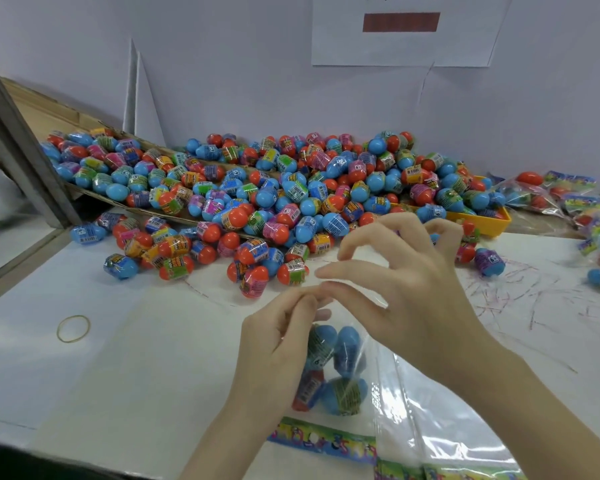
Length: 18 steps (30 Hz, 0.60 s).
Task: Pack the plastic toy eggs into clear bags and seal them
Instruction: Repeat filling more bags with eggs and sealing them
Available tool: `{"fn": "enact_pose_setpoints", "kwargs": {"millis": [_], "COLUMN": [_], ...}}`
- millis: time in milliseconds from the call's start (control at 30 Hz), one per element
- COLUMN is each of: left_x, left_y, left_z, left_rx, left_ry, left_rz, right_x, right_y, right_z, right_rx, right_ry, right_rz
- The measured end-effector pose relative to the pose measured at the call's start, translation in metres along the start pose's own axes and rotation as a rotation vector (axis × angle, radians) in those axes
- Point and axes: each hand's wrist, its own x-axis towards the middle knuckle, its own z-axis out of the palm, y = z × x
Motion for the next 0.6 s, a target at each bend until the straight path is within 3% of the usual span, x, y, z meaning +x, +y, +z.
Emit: {"fn": "enact_pose_setpoints", "kwargs": {"millis": [333, 600], "left_x": [-0.002, -0.001], "left_y": [0.000, 0.000], "left_z": [-0.001, -0.002], "left_rx": [0.249, 0.327], "left_ry": [-0.009, -0.029], "left_rz": [0.127, 0.198], "right_x": [0.007, 0.011], "right_y": [-0.007, -0.008], "right_z": [0.000, 0.000], "right_rx": [-0.332, -0.367], "right_ry": [0.003, -0.010], "right_rz": [-0.195, -0.277]}}
